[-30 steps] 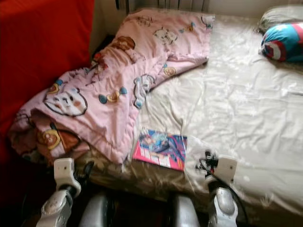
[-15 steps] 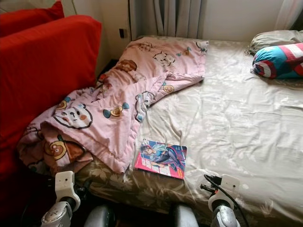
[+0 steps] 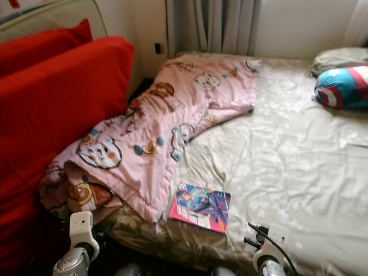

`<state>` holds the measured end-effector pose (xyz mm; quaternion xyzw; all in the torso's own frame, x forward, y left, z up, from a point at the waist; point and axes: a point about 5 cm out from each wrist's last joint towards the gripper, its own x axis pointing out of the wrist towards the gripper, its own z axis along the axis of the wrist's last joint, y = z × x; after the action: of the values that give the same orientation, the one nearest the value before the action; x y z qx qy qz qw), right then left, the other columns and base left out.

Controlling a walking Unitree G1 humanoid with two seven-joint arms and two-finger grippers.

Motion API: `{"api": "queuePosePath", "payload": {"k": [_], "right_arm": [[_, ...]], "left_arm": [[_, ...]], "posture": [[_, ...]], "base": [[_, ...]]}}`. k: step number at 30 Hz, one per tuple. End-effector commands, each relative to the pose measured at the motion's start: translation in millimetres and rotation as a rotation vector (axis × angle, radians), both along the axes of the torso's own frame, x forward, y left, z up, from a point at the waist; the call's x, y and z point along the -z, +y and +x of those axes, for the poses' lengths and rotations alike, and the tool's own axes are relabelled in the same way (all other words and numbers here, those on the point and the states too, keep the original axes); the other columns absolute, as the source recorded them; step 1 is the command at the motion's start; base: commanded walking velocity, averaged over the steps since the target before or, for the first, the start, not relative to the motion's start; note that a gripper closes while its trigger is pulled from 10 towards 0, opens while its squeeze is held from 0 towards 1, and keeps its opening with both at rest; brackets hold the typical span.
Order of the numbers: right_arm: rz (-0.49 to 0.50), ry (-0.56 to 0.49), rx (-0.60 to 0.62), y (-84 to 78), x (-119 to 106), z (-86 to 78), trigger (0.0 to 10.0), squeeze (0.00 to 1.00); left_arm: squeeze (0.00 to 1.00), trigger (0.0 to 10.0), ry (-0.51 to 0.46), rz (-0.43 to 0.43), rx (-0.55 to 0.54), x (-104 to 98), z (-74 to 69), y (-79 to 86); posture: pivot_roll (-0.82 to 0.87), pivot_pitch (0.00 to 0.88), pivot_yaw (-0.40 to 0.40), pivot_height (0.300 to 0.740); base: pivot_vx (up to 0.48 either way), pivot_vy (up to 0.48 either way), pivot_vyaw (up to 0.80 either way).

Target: Clean up the room

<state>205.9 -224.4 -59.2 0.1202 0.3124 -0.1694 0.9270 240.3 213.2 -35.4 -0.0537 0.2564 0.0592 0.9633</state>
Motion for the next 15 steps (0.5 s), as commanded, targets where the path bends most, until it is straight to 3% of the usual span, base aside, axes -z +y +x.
{"api": "queuePosePath", "payload": {"k": [1, 7, 15], "right_arm": [[0.011, 0.029, -0.001, 3.5, 3.3, -2.6, 10.0, 0.0], [0.011, 0.124, -0.002, 4.0, 13.9, -18.6, 10.0, 0.0], [0.028, 0.176, -0.028, 5.9, 21.6, -32.4, 10.0, 0.0]], "left_arm": [[0.0, 10.0, 0.042, 0.021, 0.009, 4.0, -4.3, 3.3], [0.0, 10.0, 0.098, 0.027, 0.011, 10.9, -11.3, 1.6], [0.0, 10.0, 0.131, 0.024, 0.006, 16.1, -17.4, 0.0]], "posture": [[0.01, 0.0, 0.023, 0.74], [0.0, 0.0, 0.027, 0.74], [0.0, 0.0, 0.023, 0.74]], "base": [[0.0, 0.0, 0.0], [0.0, 0.0, 0.0], [0.0, 0.0, 0.0]]}}
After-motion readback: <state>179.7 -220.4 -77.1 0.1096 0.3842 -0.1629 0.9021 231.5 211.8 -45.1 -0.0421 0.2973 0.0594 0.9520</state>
